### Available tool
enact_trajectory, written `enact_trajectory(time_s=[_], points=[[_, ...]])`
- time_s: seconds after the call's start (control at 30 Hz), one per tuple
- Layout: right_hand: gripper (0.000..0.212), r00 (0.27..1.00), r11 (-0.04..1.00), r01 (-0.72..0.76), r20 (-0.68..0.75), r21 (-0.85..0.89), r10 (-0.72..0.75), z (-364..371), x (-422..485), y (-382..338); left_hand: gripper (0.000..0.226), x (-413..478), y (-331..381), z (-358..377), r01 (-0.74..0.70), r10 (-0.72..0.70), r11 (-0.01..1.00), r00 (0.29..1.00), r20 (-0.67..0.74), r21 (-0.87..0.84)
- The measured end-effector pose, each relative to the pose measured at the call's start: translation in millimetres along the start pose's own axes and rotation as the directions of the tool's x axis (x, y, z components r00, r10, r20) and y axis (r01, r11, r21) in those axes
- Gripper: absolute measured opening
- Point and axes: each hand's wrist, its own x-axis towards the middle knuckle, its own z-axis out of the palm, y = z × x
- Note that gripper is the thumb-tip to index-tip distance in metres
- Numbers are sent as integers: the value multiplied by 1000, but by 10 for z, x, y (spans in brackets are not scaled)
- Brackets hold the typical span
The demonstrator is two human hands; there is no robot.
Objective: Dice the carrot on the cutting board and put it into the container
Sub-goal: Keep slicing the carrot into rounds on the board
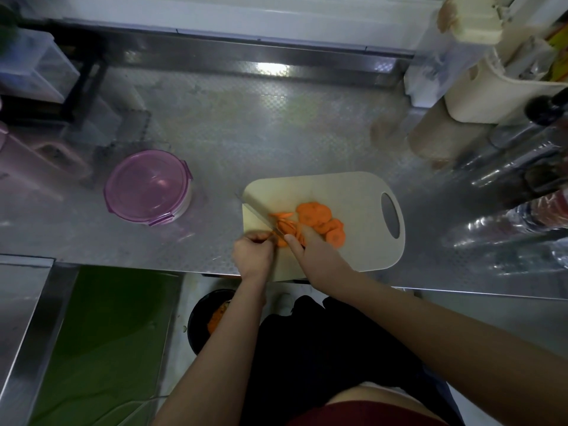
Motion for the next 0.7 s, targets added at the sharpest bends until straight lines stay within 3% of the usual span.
enact_trajectory(time_s=[0.17, 0.3, 0.4, 0.53, 0.7], points=[[72, 998, 997, 53, -45, 60, -50, 26, -23, -30, 6, -13, -2, 5, -21, 21, 1000, 1000, -14, 13], [51, 997, 992, 26, 73, 120, -35, -51, -30, -110, 9, -39, -10, -4, -48, 48, 999, 999, -13, 11], [48, 998, 990, 1, 65, 142, -10, -82, -23, -144, 7, -51, -15, 2, -57, 57, 998, 998, -18, 10], [46, 987, 977, -145, 92, 156, 132, -140, 72, -139, 6, -44, -40, 2, -101, 101, 995, 995, 2, 7], [45, 987, 990, -113, 126, 79, 102, -273, 20, -182, 10, -30, -70, -15, -138, 138, 990, 990, 27, 18]])
